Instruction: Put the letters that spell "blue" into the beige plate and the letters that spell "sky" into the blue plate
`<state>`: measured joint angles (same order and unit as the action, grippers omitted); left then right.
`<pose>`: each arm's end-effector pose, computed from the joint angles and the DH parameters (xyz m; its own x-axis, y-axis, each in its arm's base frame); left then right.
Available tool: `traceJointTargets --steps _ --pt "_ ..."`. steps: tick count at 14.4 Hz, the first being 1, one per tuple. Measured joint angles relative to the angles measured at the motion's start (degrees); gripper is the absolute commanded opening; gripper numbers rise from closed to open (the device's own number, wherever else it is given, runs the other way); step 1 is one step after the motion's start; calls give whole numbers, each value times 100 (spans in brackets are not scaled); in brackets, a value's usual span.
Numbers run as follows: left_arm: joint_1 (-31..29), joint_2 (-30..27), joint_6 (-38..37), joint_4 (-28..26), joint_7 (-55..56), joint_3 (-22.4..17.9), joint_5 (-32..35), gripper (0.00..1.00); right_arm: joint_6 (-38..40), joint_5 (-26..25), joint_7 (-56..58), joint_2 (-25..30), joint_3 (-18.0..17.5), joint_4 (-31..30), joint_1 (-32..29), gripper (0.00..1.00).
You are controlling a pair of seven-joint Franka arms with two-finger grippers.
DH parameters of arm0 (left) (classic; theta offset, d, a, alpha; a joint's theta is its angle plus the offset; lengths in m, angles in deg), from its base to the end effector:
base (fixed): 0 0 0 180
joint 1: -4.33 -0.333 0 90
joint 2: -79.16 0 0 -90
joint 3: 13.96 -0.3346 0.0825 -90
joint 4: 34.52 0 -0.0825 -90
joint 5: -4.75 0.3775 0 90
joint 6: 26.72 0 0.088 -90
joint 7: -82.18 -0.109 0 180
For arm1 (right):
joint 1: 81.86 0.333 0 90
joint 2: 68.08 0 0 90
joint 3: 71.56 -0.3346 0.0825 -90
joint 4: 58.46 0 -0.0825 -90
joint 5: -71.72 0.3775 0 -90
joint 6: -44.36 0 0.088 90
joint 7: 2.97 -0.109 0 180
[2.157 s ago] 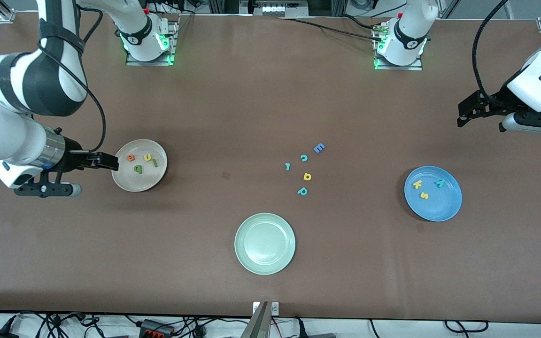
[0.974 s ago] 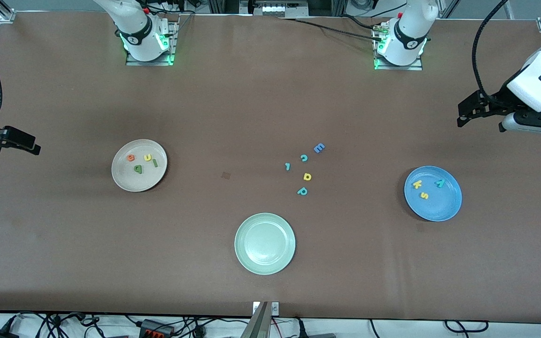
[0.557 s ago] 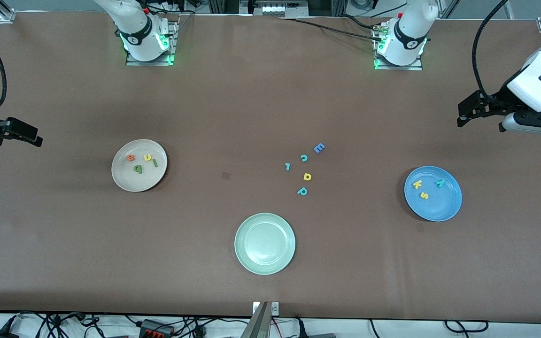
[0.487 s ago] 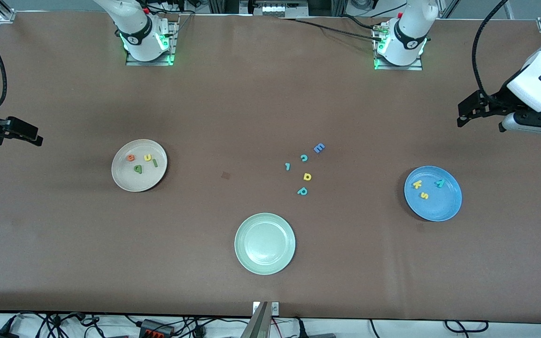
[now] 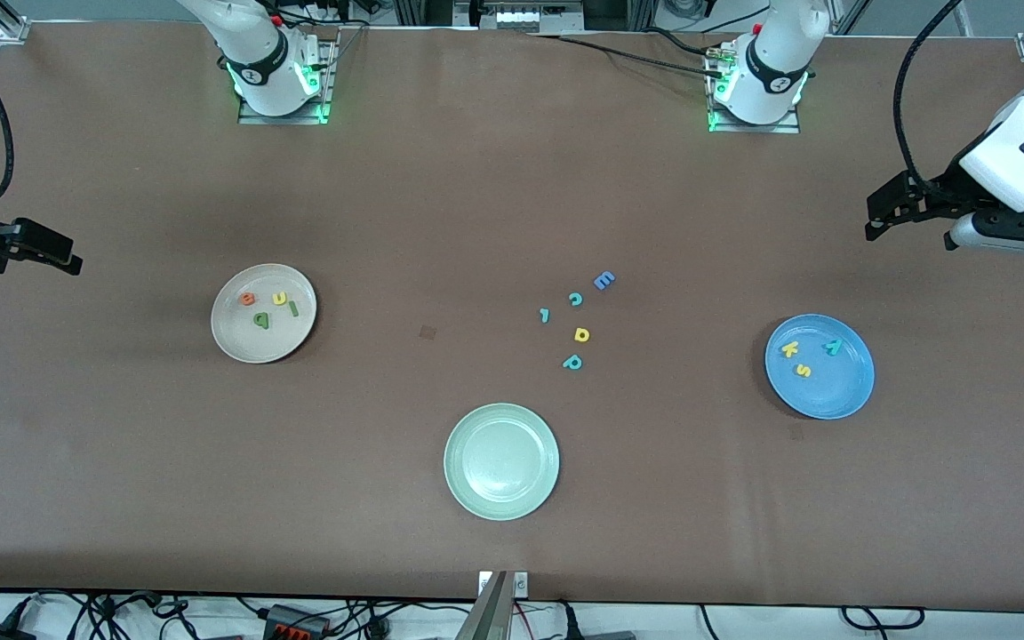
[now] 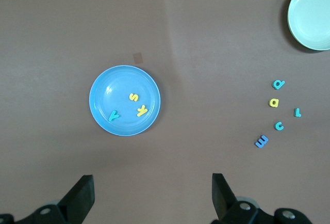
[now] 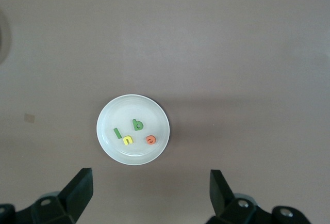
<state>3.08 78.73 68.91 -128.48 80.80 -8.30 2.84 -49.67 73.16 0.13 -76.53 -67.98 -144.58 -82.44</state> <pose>0.5519 -0.0461 0.6216 0.9945 -0.0976 0.0373 -0.0988 -0.9946 0.0316 0.5993 -0.0382 0.5943 0.9998 -0.0197 -0.0083 -0.0198 -0.9997 -0.0163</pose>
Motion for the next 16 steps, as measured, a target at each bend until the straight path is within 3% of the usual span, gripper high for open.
traceJointTargets --steps 16 --pt "0 0 0 0 0 0 0 100 1 -68 -6 234 -8 -475 -63 100"
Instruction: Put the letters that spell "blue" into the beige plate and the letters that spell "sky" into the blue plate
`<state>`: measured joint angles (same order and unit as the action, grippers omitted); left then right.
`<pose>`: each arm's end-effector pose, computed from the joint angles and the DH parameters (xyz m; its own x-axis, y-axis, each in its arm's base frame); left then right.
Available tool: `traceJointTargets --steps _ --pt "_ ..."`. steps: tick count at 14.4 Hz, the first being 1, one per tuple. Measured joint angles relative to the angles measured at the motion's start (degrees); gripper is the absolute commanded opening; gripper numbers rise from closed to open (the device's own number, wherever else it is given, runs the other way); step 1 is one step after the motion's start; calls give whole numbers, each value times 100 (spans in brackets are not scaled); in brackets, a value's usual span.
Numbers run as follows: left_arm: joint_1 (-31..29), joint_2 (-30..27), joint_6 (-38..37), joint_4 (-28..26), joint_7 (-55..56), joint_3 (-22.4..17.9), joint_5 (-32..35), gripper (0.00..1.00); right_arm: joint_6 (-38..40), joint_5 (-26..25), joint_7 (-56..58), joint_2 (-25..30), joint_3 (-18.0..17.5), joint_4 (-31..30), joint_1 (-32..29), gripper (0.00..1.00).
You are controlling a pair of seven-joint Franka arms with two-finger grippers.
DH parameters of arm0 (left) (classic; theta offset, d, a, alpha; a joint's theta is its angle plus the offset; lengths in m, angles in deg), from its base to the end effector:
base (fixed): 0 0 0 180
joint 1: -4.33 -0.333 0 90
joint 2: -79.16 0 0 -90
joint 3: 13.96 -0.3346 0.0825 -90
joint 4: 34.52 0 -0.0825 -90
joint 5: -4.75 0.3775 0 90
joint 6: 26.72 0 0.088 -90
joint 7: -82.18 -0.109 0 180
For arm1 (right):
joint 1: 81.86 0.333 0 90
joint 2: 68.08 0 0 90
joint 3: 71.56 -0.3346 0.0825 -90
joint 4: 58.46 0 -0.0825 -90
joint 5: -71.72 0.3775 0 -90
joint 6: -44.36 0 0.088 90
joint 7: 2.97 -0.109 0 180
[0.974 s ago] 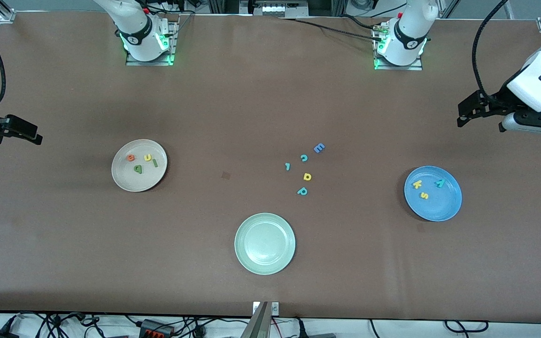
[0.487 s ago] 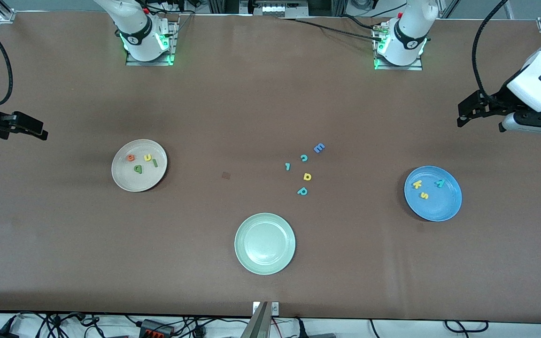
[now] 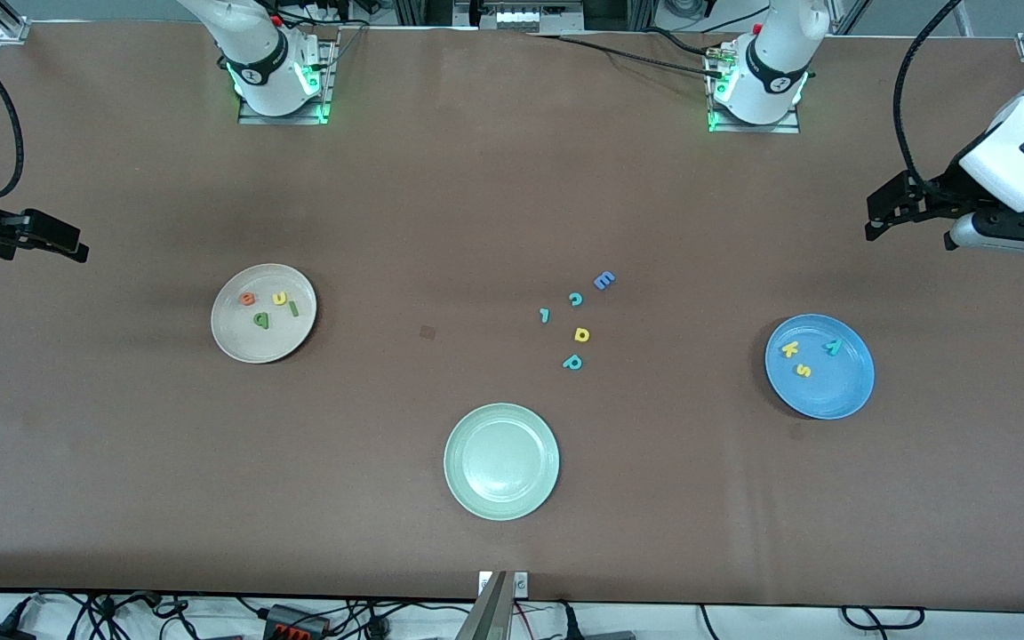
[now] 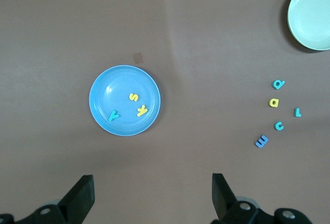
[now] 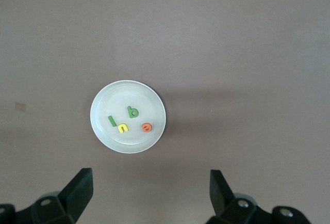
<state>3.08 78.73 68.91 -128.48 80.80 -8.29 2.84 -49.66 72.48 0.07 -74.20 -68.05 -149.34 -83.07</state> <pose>0.5519 -0.0462 0.6216 0.9945 -0.0978 0.0373 -0.0990 -0.9946 0.0316 0.5829 -0.0449 0.5795 0.9982 -0.0301 -0.0514 -0.0306 -0.9995 -0.0094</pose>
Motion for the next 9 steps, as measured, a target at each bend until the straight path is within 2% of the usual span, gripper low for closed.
traceJointTargets --steps 9 --pt "0 0 0 0 0 0 0 100 0 -35 2 49 0 -7 -17 100"
